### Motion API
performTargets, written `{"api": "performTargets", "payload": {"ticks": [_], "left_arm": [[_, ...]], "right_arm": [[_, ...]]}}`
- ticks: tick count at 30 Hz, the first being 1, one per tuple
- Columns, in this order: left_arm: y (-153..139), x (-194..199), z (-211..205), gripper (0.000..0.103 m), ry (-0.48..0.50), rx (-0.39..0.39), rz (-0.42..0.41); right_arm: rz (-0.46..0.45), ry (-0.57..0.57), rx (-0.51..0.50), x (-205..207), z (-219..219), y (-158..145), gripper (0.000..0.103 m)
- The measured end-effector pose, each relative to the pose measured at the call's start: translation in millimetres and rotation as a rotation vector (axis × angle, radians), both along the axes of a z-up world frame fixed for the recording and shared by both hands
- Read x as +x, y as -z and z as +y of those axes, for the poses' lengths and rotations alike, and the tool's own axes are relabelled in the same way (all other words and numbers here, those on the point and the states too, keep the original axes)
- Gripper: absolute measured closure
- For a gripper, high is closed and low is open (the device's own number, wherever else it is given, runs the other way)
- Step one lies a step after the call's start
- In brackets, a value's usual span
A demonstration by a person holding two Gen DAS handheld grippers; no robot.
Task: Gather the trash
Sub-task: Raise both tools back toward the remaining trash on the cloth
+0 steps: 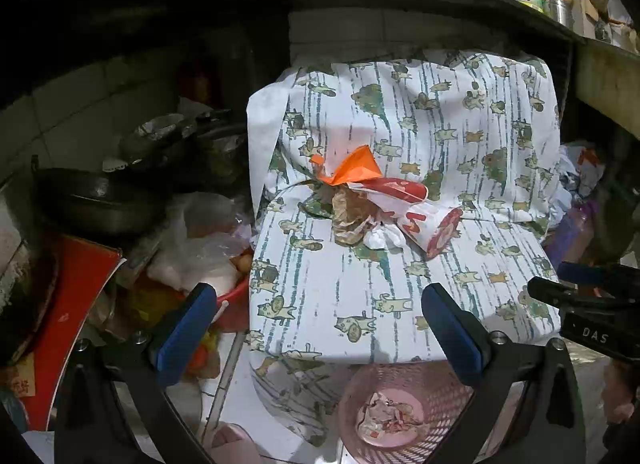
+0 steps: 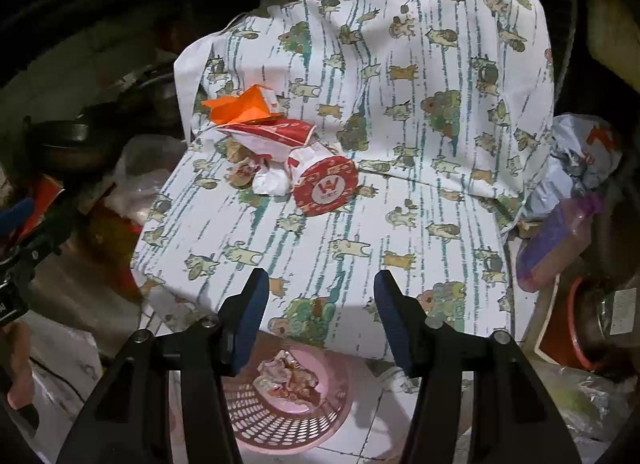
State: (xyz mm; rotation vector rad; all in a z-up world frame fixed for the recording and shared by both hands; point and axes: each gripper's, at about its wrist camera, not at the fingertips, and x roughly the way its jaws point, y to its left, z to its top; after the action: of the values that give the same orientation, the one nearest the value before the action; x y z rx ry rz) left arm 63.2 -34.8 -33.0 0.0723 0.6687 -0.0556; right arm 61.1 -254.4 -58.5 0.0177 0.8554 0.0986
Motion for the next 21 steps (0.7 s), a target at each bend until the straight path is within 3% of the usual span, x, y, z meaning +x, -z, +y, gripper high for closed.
{"api": "performTargets", "payload": {"ticks": [7,11,21], "left_arm": [[-9,-2,9,0.000,-0.005,-0.054,-0.004],[-7,0,11,0.012,0.001,-0.057,0.026],[5,8,13,0.017,-0.039,-0.077,0.105]], "right_arm": [[-0.002,-0.012,0.031,-2,-3,-3,0.049],[0.007,0.010,0.045,-2,-6,-2,0.058],[-0.010,0.006,0.034,-5,-7,-5,0.060]]}}
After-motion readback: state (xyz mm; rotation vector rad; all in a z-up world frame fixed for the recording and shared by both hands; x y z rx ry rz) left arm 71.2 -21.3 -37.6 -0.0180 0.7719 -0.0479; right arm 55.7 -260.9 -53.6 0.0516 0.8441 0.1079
